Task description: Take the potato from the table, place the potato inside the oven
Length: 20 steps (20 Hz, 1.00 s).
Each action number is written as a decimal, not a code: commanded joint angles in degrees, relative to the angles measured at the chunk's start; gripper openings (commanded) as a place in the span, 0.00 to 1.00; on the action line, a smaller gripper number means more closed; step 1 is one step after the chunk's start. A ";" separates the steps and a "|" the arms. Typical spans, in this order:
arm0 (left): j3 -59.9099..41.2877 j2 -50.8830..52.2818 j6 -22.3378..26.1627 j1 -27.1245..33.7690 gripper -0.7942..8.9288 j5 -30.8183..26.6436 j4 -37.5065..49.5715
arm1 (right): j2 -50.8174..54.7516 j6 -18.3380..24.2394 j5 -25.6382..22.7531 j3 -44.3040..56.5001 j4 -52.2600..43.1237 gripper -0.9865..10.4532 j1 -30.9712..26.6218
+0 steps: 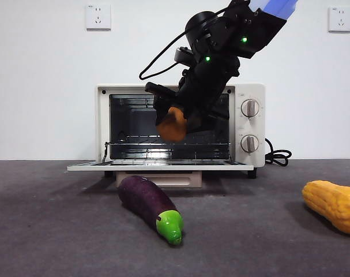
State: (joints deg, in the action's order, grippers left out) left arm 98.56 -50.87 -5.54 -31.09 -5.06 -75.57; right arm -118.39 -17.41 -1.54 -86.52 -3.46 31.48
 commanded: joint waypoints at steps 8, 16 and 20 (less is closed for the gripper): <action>-0.33 -0.92 0.85 -0.11 0.08 -0.11 0.13 | -2.51 -0.59 -0.87 -1.46 0.44 0.53 0.04; -0.35 -1.16 1.27 -0.11 0.08 -0.11 0.13 | -2.32 -0.63 -0.92 -9.20 10.38 0.58 0.07; -0.33 -1.16 1.29 -0.11 0.08 -0.11 0.13 | -1.70 -0.61 -0.85 -15.47 25.62 0.58 0.76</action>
State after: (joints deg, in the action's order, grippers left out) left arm 98.56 -52.16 -4.95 -31.09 -5.06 -75.57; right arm -119.81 -17.56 -2.20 -101.89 21.69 31.79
